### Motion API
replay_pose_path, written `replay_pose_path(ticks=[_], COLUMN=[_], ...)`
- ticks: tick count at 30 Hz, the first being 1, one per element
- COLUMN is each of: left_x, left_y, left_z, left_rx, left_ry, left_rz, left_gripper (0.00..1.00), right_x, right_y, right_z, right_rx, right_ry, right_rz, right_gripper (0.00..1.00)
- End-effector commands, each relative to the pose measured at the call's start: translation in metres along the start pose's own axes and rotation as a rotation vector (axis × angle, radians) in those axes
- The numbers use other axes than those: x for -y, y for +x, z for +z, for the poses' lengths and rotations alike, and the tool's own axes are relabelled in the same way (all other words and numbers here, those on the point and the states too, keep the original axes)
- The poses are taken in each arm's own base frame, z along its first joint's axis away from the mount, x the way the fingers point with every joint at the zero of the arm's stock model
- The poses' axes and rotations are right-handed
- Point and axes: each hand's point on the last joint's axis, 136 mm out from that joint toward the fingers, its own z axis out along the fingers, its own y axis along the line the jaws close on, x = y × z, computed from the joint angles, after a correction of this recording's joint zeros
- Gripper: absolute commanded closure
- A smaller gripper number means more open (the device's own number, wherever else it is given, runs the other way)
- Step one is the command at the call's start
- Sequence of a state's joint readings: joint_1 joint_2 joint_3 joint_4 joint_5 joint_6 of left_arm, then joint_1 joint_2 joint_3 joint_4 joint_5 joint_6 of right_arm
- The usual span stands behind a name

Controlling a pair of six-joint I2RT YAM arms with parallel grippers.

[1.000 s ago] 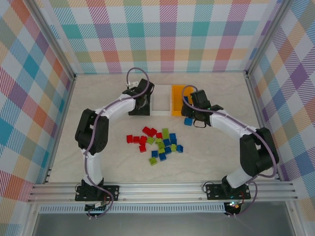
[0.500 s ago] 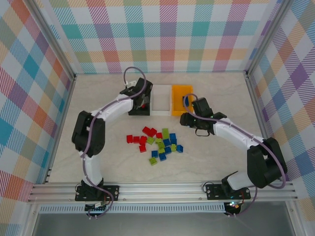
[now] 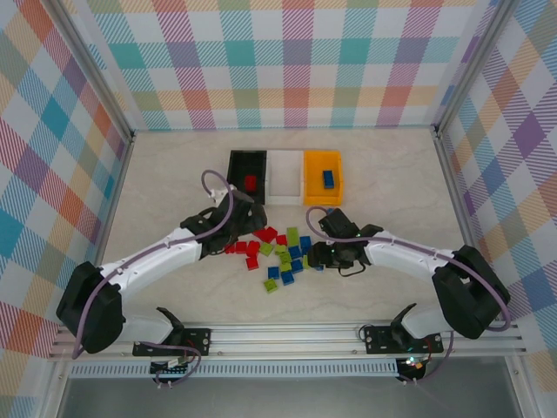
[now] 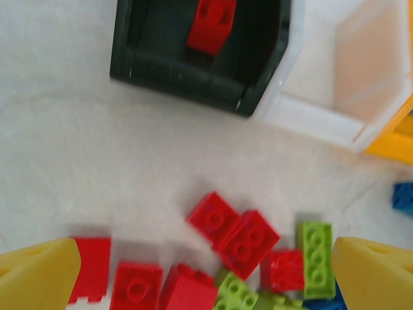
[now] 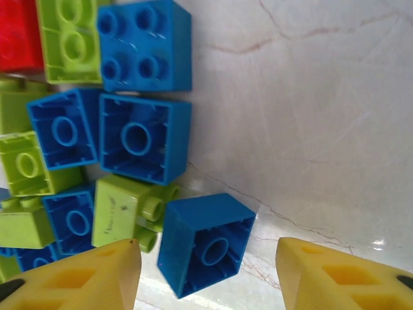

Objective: Sort the legos into containers by color

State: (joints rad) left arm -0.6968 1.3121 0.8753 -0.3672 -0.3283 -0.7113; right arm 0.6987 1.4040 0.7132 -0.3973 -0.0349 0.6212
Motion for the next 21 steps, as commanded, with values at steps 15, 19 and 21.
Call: replay_pose_path(ticks=[15,19,21], left_x=[-0.004,-0.003,-0.004], left_y=[0.013,0.012,0.011], left_z=[-0.007,-0.008,-0.008], left_rx=[-0.03,-0.031,-0.028], left_ry=[0.006,0.005,0.001], left_rz=[0.025,0.032,0.033], left_gripper=[0.0,0.0,0.0], right_x=[0.001,0.005,0.006], right_y=[-0.001,0.002,0.004], right_z=[0.016,0.016,0.017], right_rx=[-0.023,-0.043,-0.05], right_ry=[0.032,0.09,0.117], right_rz=[0.02,-0.021,-0.041], right_gripper=[0.49,0.52,0.5])
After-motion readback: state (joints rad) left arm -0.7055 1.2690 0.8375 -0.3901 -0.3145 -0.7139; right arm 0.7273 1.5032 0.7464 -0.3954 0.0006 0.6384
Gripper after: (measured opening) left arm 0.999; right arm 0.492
